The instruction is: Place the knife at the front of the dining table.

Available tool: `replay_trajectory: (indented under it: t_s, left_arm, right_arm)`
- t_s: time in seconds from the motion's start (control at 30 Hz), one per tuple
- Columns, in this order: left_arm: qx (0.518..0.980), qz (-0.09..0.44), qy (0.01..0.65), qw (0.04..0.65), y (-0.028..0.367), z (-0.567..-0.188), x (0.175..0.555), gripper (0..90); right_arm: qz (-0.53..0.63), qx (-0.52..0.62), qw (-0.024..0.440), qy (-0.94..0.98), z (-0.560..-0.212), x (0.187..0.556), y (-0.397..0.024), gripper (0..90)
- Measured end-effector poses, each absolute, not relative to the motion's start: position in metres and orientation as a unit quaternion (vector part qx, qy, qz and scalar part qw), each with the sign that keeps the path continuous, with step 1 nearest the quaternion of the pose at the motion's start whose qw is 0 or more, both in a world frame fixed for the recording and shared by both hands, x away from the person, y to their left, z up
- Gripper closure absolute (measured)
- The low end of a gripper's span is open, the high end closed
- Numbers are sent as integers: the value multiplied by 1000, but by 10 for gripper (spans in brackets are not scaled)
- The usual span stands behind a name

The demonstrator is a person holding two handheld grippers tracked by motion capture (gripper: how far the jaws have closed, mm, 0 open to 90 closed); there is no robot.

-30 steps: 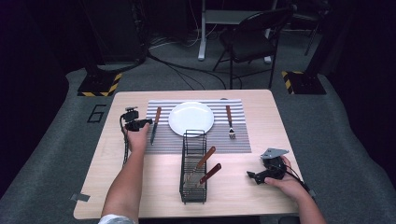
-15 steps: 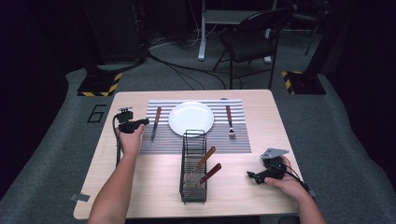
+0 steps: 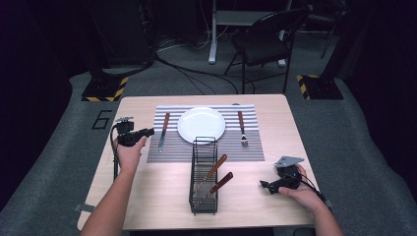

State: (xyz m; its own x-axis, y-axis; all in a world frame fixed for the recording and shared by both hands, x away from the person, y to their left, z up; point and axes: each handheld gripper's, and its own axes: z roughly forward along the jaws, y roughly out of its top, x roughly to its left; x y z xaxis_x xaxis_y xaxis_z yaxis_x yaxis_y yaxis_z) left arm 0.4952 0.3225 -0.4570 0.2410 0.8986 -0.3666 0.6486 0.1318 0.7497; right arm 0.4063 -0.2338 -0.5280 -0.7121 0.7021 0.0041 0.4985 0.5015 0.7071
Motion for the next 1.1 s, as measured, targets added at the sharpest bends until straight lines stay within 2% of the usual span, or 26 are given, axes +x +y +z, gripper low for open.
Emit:
replay_trajectory:
  t_s: [0.3, 0.53, 0.73, 1.1]
  left_arm:
    - [656, 138, 582, 460, 324, -444, 468, 489]
    - [681, 164, 556, 448, 328, -443, 448, 409]
    - [704, 174, 539, 429, 328, -449, 433, 403]
    - [728, 162, 533, 401, 334, -472, 413, 394]
  right_arm:
    - [354, 351, 144, 855, -528, 406, -234, 0]
    - [354, 351, 144, 855, -528, 406, -234, 0]
    - [354, 350, 145, 855, -528, 406, -234, 0]
    - [354, 350, 145, 855, -528, 406, -234, 0]
